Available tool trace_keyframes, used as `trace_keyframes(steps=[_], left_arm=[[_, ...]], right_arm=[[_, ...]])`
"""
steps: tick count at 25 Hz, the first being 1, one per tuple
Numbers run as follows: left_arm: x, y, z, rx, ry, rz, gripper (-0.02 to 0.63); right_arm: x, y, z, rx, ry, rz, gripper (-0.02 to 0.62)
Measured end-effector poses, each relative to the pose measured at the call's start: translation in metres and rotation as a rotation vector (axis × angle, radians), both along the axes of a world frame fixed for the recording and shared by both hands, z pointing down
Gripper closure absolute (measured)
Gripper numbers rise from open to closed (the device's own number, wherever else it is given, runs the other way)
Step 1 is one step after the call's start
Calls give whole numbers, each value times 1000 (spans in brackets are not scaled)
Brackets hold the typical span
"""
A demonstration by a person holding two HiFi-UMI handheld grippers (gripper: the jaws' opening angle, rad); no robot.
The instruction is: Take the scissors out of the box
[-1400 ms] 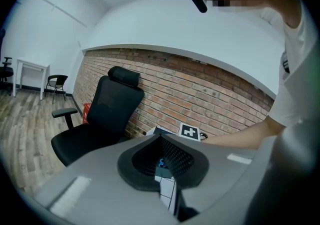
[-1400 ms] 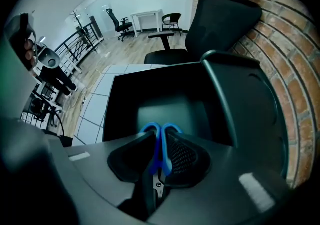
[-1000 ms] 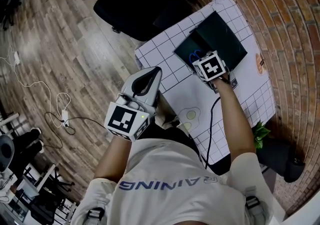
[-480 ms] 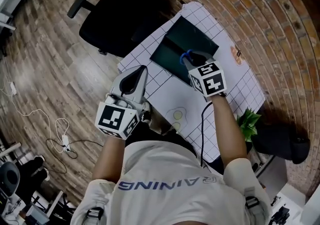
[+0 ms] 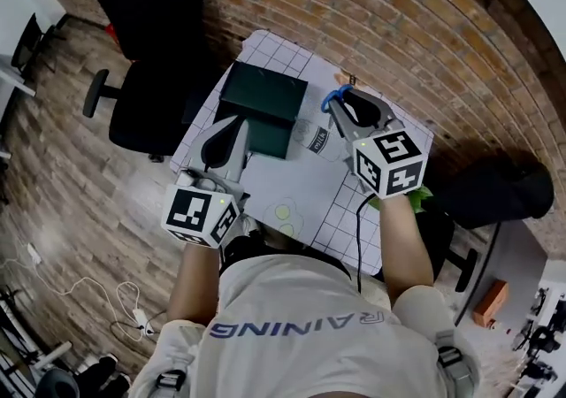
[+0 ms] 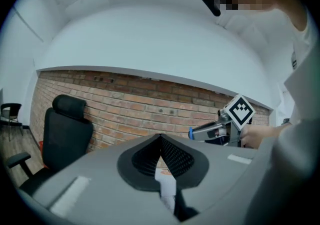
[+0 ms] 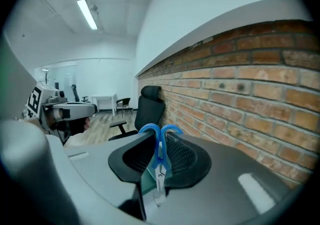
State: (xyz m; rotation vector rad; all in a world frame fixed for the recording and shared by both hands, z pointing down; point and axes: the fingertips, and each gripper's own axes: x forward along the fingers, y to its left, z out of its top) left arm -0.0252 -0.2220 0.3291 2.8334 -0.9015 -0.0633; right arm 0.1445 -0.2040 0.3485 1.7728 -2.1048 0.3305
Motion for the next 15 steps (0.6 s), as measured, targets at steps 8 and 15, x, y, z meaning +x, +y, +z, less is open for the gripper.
trace_keyframes(steps=[8, 15], left_arm=[[105, 43, -55, 105, 13, 215, 604], [189, 103, -84, 165, 9, 387, 604]], right_arm=[[114, 107, -56, 186, -47, 296, 502], [177, 220, -103, 322, -23, 500, 502]])
